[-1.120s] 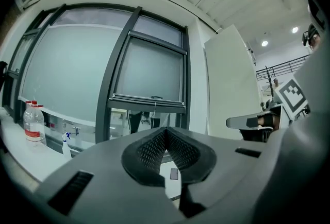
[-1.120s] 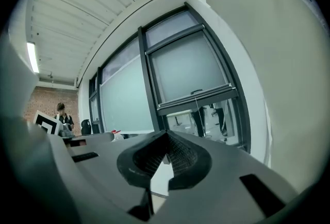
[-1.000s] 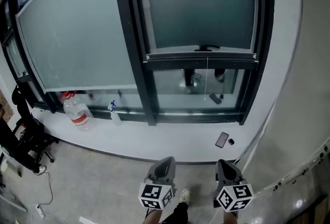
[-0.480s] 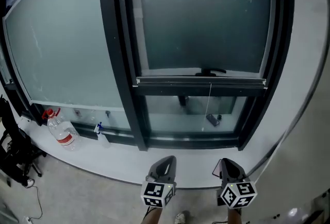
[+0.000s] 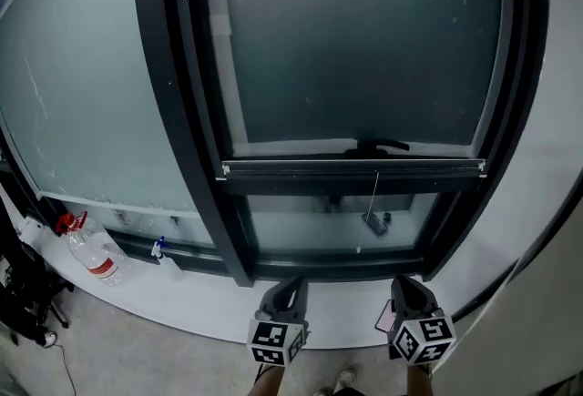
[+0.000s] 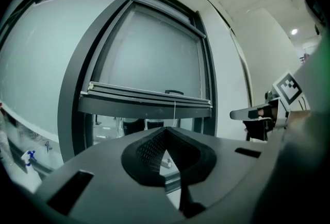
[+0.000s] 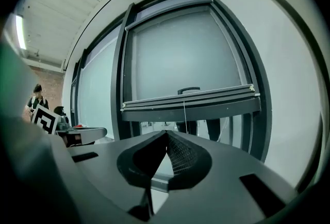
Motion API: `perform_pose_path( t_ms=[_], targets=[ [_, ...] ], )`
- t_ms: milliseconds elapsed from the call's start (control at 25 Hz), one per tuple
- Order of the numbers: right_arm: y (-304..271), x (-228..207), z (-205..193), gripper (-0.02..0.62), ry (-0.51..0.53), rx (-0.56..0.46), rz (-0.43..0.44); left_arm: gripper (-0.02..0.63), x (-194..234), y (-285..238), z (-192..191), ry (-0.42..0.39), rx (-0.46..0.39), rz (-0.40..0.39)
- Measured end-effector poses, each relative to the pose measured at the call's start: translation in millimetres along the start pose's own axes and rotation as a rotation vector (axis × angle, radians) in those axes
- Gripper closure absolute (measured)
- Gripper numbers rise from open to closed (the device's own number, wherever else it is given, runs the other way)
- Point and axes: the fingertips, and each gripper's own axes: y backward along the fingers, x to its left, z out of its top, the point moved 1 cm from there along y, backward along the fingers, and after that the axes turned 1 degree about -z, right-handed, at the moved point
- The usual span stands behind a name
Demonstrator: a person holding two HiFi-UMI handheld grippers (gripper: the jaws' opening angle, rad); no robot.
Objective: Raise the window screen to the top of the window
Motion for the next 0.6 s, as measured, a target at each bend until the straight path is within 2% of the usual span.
perform_pose_path(
  t_ms=[200,320,520,600],
  targets=[
    [-49.3,-18.4,5.6,0.591,-0.011,-0.007,0.026,0.604,18.8,-41.4,1.6,-0.034,-0.011,0.027],
    [-81.9,-30.6,15.2,0.591,0.008,-0.006,0.064,0.604,25.5,-72.6,16.6,-0.057,-0.034,0.028],
    [-134.4,-56.4,36.8,0.591,0.037,-0.022,0.123,0.604,39.9,-128.0,46.9,-0.141,-0.062,0.047],
    [-152.2,-66.9,45.1,0.591,0.107,-0.018,0.142,0.603,40.1,-149.3,54.7,-0.198,-0.053,0.034]
  ],
)
